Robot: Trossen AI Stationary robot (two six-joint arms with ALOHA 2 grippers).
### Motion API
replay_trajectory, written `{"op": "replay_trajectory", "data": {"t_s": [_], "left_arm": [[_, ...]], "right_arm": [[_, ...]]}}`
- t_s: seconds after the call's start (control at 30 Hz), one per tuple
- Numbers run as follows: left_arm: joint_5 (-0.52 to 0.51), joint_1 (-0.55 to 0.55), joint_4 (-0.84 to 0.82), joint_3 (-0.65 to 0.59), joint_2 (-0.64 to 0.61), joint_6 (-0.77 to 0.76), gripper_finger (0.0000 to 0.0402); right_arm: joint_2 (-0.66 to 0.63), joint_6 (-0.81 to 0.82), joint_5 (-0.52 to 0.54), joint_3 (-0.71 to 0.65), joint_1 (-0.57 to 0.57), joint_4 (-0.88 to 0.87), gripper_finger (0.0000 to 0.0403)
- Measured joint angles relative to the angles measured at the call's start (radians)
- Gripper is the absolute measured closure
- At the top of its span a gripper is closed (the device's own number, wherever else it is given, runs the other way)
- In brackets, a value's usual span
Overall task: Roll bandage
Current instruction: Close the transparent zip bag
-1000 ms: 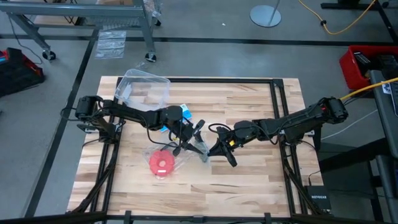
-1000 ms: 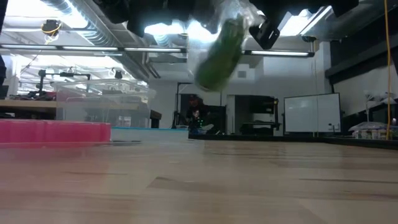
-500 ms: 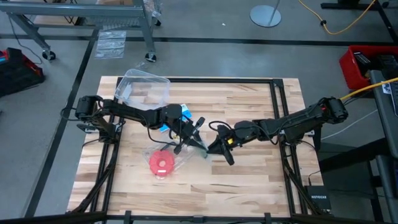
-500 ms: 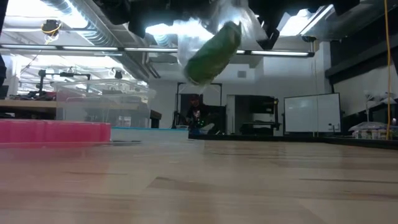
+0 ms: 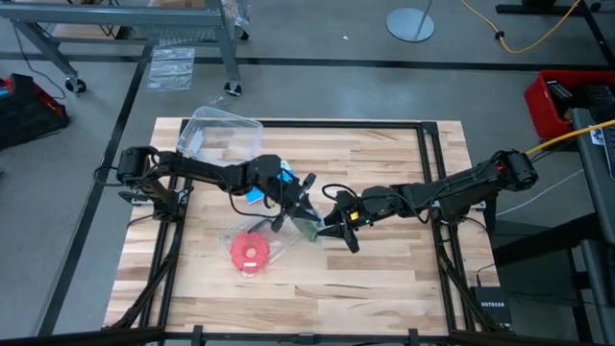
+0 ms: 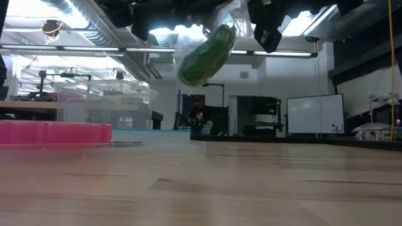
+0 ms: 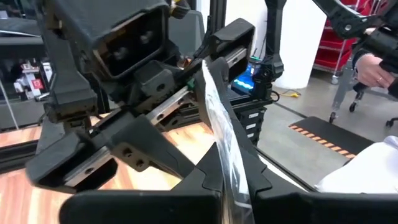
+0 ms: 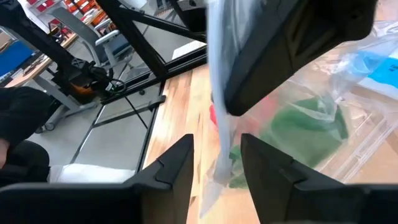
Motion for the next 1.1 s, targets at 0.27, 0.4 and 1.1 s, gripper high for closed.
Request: {"op": "replay_trajectory", "data": {"t_s": [0.27,0.4,1.1], "left_arm": [[0.0,0.001,-0.008,0.0,-0.004,0.003,0.0401],[0.0,0.008,-0.013,0.0,-0.012,0.002,0.0401],[0.001,0.019,-0.04,0.0,-0.03,0.0,0.0401]], "right_arm": [[0.0,0.0,-0.007,0.0,0.0,-0.013,0.0293],[0.0,0.0,-0.008,0.0,0.0,-0.052,0.0349],[0.0,0.0,-0.019,0.0,0.0,-0.027,0.0298]]}}
